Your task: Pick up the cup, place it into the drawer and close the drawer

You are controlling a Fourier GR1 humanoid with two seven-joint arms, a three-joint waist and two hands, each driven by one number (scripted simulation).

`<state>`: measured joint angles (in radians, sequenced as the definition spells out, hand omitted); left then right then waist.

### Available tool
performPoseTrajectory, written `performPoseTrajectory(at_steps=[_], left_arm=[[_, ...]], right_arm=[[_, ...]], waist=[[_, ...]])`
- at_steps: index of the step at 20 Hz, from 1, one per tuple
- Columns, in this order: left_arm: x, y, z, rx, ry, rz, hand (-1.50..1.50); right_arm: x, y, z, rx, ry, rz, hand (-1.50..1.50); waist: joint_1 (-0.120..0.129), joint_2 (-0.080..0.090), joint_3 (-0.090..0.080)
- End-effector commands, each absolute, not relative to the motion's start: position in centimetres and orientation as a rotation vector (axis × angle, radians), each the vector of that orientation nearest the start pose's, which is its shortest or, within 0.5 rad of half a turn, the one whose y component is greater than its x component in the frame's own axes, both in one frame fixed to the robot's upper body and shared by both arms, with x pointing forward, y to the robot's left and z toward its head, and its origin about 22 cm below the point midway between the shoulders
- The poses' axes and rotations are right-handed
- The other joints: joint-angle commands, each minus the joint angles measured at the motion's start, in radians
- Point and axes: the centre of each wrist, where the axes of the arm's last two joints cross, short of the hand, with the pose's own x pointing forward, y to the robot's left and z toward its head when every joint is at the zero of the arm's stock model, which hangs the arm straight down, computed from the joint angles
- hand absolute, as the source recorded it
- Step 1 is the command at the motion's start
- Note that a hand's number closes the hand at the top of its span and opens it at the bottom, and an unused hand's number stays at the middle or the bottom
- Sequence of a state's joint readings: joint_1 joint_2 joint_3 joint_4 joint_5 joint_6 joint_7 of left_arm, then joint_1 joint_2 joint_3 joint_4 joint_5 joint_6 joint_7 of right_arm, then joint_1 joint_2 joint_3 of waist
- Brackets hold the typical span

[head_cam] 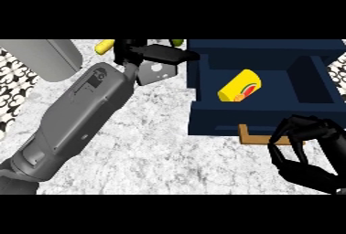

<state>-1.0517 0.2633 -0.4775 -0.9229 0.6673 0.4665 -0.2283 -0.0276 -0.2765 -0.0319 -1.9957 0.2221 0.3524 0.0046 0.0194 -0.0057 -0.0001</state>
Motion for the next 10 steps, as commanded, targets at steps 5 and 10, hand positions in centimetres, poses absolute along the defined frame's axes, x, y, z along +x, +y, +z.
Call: performPoseTrajectory(at_steps=[5, 10], left_arm=[[38.6, 15.5, 13.7, -0.152, -1.919, -0.037, -1.5], [37.9, 19.1, 12.8, -0.138, -1.906, -0.041, -1.5]], right_arm=[[25.6, -24.9, 8.6, -0.389, -1.775, 0.984, 1.5], [27.3, -21.5, 5.4, -0.53, -1.703, 1.206, 1.5]], waist=[[0.018, 0.002, 0.0], [0.022, 0.007, 0.0]])
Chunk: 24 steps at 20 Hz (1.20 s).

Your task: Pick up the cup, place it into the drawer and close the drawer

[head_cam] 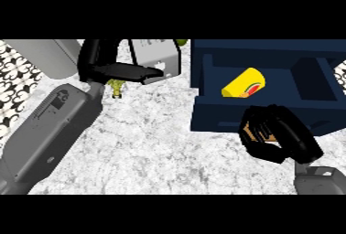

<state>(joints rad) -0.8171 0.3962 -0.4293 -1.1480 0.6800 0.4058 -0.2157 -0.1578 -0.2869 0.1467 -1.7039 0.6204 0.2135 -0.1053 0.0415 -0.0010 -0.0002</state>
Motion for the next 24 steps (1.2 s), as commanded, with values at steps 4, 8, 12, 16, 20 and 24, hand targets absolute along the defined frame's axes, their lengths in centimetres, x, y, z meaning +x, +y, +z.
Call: performPoseTrajectory(at_steps=[4, 8, 12, 16, 20, 24], left_arm=[[36.9, 21.1, 12.8, -0.139, -1.909, -0.023, -1.5], [35.5, 24.2, 11.5, -0.111, -1.909, -0.014, -1.5], [33.2, 26.8, 10.6, -0.167, -1.902, -0.021, -1.5], [33.6, 28.9, 9.9, -0.106, -1.919, -0.012, -1.5], [33.7, 27.1, 11.7, -0.146, -1.905, -0.028, -1.5], [33.7, 28.2, 11.2, -0.149, -1.923, -0.012, -1.5]], right_arm=[[30.3, -20.6, 2.9, -0.635, -1.611, 1.325, 1.5], [32.3, -19.3, -0.8, -0.641, -1.613, 1.345, 1.5], [37.4, -20.4, 1.3, -0.633, -1.587, 1.266, 1.5], [39.3, -20.8, 0.2, -0.585, -1.586, 1.283, 1.5], [41.6, -21.4, 1.3, -0.574, -1.531, 1.27, 1.5], [43.1, -22.9, 3.3, -0.594, -1.523, 1.209, 1.5]], waist=[[0.007, 0.004, 0.001], [-0.004, 0.007, 0.001], [0.018, 0.01, 0.001], [-0.006, 0.012, 0.001], [0.02, 0.019, 0.003], [0.036, 0.029, 0.003]])
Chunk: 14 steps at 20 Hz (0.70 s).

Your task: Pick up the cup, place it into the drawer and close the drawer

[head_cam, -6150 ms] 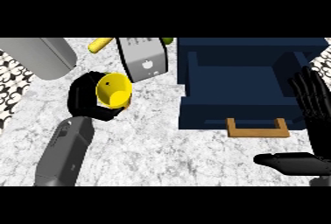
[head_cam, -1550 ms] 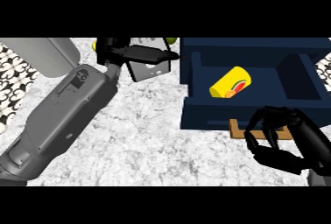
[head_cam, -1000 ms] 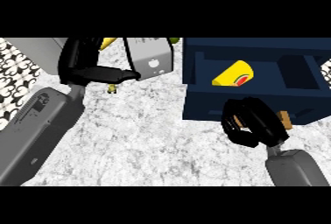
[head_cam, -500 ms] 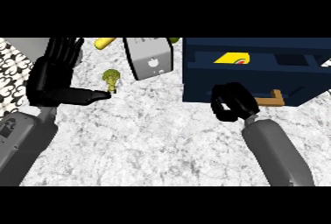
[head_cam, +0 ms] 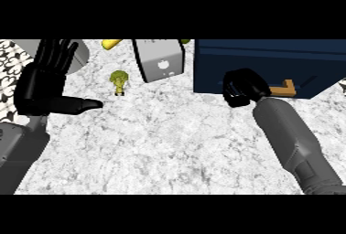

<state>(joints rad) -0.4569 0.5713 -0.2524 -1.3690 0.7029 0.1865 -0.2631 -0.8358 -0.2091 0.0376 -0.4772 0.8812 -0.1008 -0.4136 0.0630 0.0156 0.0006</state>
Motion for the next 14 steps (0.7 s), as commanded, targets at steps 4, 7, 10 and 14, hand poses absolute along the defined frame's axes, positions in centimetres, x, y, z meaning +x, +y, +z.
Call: performPoseTrajectory(at_steps=[4, 7, 10, 14], left_arm=[[33.2, 27.9, 9.8, -0.201, -1.911, -0.024, -1.5], [33.3, 27.6, 10.3, -0.219, -1.892, -0.05, -1.5], [33.2, 27.4, 9.6, -0.232, -1.893, -0.044, -1.5], [33.0, 27.4, 9.5, -0.252, -1.902, -0.054, -1.5]], right_arm=[[43.0, -24.7, 3.0, -0.591, -1.478, 1.184, 1.5], [43.2, -26.0, 3.7, -0.568, -1.495, 1.137, 1.5], [43.6, -26.8, 4.7, -0.566, -1.503, 1.148, 1.5], [43.8, -28.1, 5.7, -0.548, -1.544, 1.078, 1.5]], waist=[[0.024, 0.022, 0.002], [0.032, 0.026, 0.003], [0.036, 0.032, 0.003], [0.05, 0.033, 0.003]])
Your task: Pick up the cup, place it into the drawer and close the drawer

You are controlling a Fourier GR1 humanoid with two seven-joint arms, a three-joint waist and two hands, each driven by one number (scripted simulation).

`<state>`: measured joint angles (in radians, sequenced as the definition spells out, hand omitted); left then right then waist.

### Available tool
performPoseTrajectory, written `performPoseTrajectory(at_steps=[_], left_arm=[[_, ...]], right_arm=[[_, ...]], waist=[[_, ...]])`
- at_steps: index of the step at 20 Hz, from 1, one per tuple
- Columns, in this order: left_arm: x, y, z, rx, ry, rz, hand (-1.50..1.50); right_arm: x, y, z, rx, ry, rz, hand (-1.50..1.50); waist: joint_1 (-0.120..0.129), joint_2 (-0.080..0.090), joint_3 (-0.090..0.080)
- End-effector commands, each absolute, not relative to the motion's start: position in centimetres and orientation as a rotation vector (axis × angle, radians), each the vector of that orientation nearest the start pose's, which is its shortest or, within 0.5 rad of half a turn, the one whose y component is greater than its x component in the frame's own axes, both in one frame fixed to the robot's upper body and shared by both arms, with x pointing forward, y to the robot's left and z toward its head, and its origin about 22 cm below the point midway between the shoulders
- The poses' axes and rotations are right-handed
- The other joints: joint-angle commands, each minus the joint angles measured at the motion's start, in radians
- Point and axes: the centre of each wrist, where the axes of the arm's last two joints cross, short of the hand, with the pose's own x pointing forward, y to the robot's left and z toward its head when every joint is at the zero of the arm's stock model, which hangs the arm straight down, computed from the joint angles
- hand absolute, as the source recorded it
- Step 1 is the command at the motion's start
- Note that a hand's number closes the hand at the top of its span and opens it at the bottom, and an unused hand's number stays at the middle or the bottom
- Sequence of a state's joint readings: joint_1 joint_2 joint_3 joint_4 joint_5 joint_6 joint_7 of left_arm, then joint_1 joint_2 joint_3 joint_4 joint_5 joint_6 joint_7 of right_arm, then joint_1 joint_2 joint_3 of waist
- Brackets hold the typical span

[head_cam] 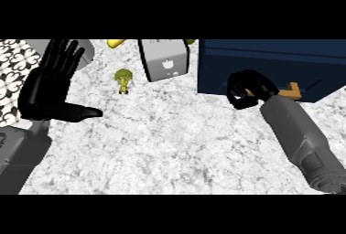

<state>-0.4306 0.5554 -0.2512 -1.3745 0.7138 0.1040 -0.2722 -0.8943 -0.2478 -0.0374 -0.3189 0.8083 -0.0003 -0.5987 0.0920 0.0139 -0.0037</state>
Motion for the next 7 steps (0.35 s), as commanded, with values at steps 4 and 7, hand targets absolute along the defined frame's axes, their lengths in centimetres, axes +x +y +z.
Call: performPoseTrajectory(at_steps=[4, 7], left_arm=[[33.0, 26.3, 8.2, -0.264, -1.9, -0.039, -1.5], [32.7, 27.3, 8.0, -0.266, -1.884, -0.055, -1.5]], right_arm=[[43.8, -28.1, 5.7, -0.55, -1.58, 1.06, 1.5], [43.3, -29.3, 5.2, -0.546, -1.574, 1.044, 1.5]], waist=[[0.023, 0.046, 0.008], [0.03, 0.042, 0.008]])
